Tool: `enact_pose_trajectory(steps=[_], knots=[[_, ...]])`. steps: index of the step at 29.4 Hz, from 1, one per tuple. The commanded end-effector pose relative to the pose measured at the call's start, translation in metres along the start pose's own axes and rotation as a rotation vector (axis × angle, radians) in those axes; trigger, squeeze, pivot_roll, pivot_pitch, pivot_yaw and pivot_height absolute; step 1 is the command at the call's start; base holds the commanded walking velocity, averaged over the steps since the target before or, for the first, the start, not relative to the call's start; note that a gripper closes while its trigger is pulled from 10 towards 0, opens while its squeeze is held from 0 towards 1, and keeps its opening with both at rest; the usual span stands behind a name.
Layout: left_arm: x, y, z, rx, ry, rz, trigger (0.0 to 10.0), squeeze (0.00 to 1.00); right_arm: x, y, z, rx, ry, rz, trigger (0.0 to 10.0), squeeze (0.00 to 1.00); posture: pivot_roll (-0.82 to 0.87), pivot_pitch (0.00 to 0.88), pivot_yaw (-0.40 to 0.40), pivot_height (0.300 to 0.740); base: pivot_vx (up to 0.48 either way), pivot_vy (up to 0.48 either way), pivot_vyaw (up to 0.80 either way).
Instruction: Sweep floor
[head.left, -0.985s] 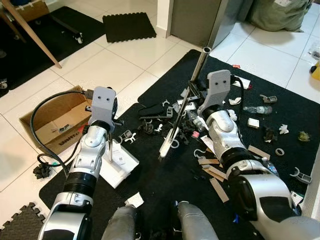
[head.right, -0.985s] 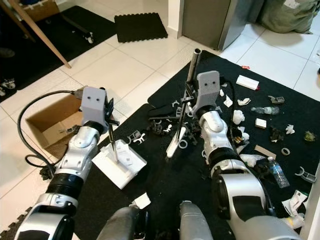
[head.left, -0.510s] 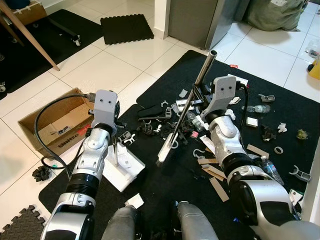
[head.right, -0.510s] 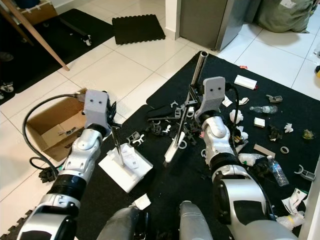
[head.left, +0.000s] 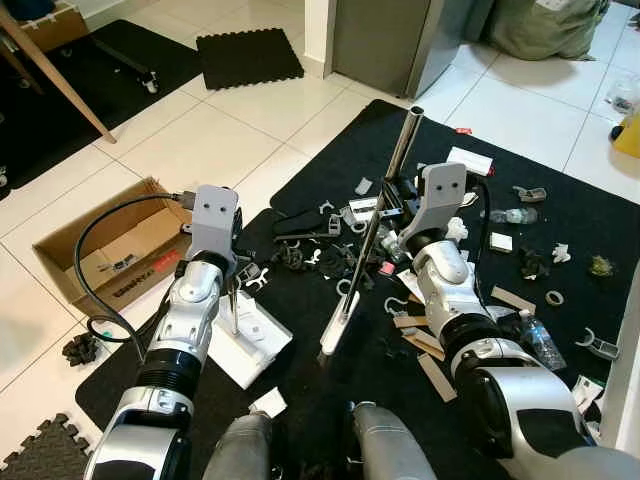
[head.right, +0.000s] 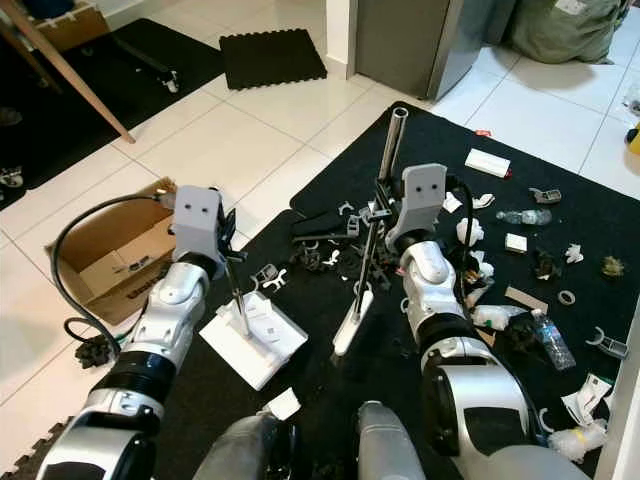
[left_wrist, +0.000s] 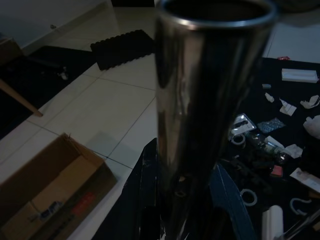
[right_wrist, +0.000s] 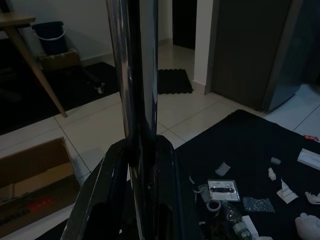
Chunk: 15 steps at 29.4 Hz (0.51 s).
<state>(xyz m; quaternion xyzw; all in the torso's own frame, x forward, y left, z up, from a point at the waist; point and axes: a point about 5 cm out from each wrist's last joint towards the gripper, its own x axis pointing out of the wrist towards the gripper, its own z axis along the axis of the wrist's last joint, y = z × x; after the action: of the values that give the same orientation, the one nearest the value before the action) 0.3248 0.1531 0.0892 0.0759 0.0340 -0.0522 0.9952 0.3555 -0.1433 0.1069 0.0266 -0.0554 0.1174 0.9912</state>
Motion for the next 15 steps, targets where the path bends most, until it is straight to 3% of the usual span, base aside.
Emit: enact_pose_trajectory(steps=[1, 15], knots=[[-0.0005, -0.0038, 0.0041, -0.020, -0.036, -0.009, 10.0, 0.00, 0.0015, 0.0016, 0.0059, -0.009, -0.039, 0.010, 10.0, 0.00, 0.02, 0.049, 0.025, 0.740, 0.000, 0.000, 0.00], [-0.0002, -0.0045, 0.0061, -0.026, -0.061, -0.003, 10.0, 0.00, 0.0016, 0.0050, 0.0041, -0.007, -0.028, 0.030, 10.0, 0.00, 0.02, 0.052, 0.020, 0.740, 0.000, 0.000, 0.00]])
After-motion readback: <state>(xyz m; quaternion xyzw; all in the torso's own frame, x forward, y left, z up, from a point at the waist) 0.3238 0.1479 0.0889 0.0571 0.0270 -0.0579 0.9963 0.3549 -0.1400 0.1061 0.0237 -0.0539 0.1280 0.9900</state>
